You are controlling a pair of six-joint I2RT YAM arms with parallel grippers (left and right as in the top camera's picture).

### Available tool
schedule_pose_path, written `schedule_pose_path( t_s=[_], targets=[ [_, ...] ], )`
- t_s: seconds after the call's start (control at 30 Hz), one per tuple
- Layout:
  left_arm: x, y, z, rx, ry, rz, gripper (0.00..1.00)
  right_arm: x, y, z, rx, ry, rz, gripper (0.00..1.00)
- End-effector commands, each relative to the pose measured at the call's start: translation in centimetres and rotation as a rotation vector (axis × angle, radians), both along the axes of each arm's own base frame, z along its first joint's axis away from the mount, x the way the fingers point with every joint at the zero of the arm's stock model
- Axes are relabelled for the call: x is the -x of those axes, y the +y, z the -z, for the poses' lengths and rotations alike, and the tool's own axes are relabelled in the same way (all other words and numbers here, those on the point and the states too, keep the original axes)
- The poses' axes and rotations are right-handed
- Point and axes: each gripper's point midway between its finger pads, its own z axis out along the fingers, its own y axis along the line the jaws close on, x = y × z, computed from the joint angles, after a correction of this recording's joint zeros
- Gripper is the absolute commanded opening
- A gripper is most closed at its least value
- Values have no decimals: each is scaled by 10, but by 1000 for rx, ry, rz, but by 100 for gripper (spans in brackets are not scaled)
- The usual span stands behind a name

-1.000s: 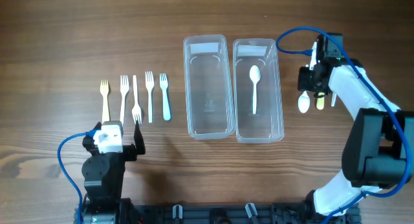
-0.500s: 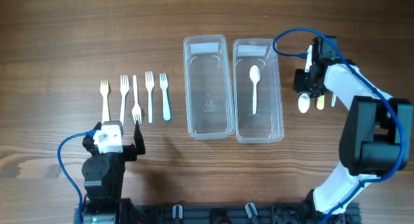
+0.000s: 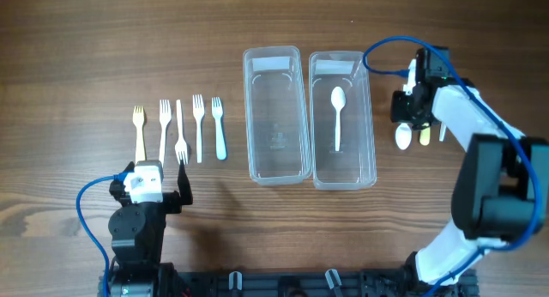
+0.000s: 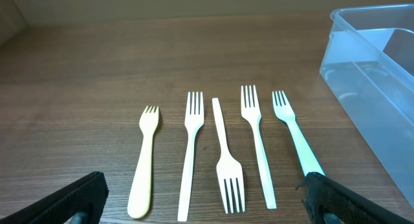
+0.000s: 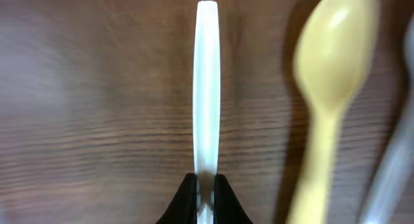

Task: Pack container
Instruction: 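Grasp the thin white spoon handle with the right gripper, then place the thin white spoon into the right container and release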

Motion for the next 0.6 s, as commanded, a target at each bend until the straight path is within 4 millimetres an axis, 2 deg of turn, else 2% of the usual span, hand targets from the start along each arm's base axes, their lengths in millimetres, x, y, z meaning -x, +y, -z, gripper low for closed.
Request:
schedule_pose_path(
  t_s=[0.0,0.13,0.2,0.23,0.37,0.57],
  targets=[
    [0,-4,4,-9,8,26,100,-15,13,-87,-44,-235,-45,4],
    [0,-4,4,-9,8,26,100,-13,37,-144,-108,-383,-113,4],
    [0,-4,4,-9,8,26,100,-8,54,-163,-144,-429,-155,4],
    [0,-4,4,-9,8,26,100,-5,68,-171,-172,-446,-191,4],
    [0,-4,4,-9,8,26,100,3,104,-172,-205,-431,-281,4],
    [0,-4,4,-9,8,25,100,11,156,-149,-227,-359,-406,4]
  ],
)
